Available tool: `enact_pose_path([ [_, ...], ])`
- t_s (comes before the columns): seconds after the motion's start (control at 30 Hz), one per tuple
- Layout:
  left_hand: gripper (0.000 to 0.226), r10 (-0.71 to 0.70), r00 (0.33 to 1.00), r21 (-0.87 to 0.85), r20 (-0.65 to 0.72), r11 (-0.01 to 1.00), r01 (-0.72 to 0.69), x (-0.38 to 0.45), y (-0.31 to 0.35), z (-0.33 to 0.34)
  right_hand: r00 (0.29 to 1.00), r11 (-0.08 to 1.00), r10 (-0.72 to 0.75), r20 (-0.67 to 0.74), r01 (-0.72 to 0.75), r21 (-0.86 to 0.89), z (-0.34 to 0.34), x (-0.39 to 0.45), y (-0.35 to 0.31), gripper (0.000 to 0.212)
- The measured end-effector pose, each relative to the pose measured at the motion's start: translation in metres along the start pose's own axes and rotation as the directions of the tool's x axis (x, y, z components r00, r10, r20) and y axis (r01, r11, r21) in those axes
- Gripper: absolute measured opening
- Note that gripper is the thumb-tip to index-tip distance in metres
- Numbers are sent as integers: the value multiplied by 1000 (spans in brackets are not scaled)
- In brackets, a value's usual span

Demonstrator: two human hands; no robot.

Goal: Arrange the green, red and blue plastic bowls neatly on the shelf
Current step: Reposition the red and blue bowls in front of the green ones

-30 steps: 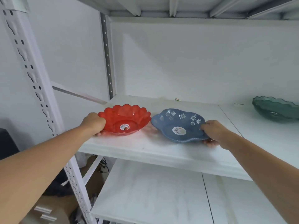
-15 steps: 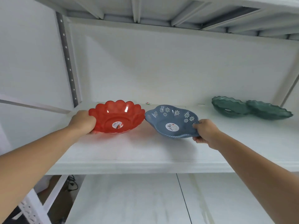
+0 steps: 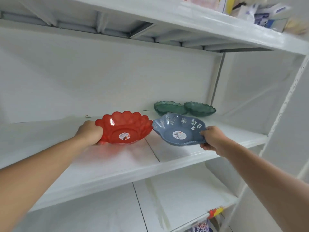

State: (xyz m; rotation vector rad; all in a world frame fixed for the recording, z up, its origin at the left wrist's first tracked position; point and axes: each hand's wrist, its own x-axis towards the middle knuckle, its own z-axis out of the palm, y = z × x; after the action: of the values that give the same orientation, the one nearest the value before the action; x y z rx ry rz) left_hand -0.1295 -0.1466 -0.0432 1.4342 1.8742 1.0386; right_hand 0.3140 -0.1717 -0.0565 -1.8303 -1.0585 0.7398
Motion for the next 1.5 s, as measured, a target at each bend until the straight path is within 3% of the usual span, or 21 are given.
enact_pose_path([
  [0.27,31,27,999,-17,33,1000,-26,-40,107,146,998,997,39,-55,-35,66,-139,76,84,19],
  [0.47,29,-9,999,-96,45,995,14,-61,148,221,997,997,64,-49,-62,43,-194,133,126,19],
  [0.73,31,-11,1000,-55,9,998,11,-27,164,265,997,998,61,-42,-60,24,-205,195,120,27],
  [1.13,21,-10,998,58,-59,998,13,-3,176,317,998,998,53,30,-53,26,-215,282,128,21],
  [1.27,21,-59,992,100,-113,992,71,-14,177,338,992,999,22,121,-26,35,-220,307,134,21],
  [1.5,25,-172,966,28,-195,983,180,-28,175,351,976,996,-46,213,28,85,-220,338,141,15],
])
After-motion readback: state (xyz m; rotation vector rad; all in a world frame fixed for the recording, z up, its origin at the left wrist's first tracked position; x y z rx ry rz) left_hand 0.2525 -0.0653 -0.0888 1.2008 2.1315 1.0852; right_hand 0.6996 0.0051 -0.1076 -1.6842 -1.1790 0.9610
